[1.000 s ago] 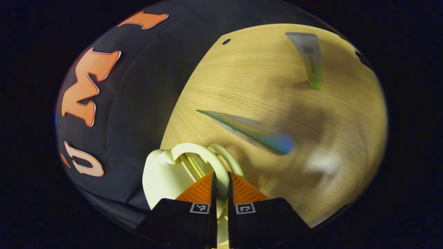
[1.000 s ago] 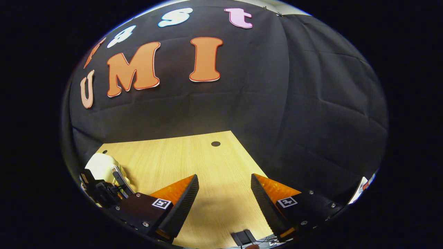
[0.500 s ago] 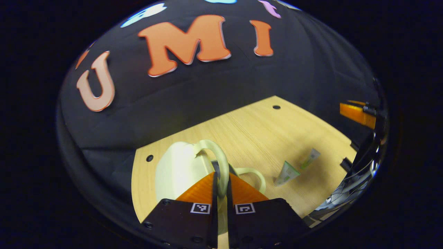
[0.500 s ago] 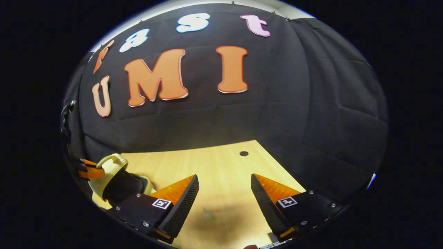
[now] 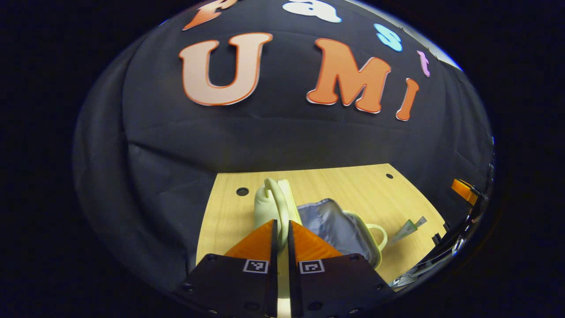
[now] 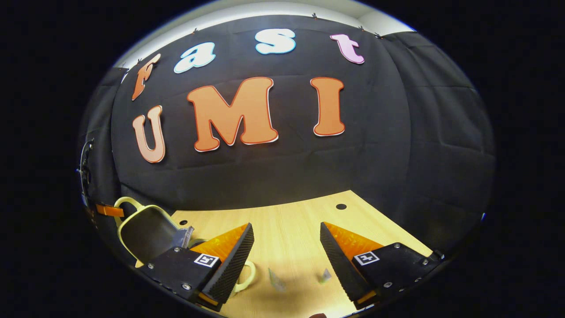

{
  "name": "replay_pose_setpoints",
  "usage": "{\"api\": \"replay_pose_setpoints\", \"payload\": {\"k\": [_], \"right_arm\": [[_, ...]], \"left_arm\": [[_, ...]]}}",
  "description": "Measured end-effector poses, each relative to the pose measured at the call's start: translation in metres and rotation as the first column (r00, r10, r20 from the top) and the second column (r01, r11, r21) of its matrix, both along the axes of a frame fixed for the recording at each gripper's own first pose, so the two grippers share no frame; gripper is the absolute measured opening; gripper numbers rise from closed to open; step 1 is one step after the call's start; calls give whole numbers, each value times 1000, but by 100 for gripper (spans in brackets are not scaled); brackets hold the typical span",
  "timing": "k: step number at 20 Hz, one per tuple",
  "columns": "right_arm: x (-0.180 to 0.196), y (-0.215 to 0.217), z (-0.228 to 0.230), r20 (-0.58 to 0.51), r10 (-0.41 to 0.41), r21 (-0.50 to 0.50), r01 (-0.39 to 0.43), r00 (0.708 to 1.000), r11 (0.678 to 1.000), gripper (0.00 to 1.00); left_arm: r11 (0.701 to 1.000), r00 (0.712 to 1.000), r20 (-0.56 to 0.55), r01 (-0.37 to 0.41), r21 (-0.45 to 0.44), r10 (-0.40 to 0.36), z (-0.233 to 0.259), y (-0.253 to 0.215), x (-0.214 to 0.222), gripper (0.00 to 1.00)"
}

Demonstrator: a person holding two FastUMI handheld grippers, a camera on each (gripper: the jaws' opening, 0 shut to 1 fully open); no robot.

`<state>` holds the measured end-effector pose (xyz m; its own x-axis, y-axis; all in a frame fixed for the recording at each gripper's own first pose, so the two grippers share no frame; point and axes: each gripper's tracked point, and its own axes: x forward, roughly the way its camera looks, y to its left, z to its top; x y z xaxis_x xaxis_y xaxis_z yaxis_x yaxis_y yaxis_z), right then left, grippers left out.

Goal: First open the suitcase, pack the skin care products into it, and then close the suitcase.

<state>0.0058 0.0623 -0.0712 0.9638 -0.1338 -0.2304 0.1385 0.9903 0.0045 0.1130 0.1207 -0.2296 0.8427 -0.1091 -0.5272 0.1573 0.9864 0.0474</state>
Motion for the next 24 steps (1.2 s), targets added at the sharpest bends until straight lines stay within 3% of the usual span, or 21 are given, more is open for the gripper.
{"api": "replay_pose_setpoints", "payload": {"k": [4,9,19,22,24], "right_arm": [[-2,29,3,-11,-12,-51,11,1000,999,95],[0,58,0,-29,-9,-55,7,1000,998,96],[-2,75,-23,-103,-13,-71,6,995,997,95],[-2,73,-25,-108,-17,-85,8,994,996,95],[-3,69,-27,-114,-17,-88,7,993,996,96]], "left_arm": [[996,994,-59,-88,-10,87,-35,101,4,11],[985,972,-159,-175,6,173,-102,179,5,11],[964,908,-359,-258,-68,218,-222,217,0,12],[962,912,-346,-261,-79,219,-226,220,5,12],[966,905,-359,-257,-38,226,-232,225,2,21]]}}
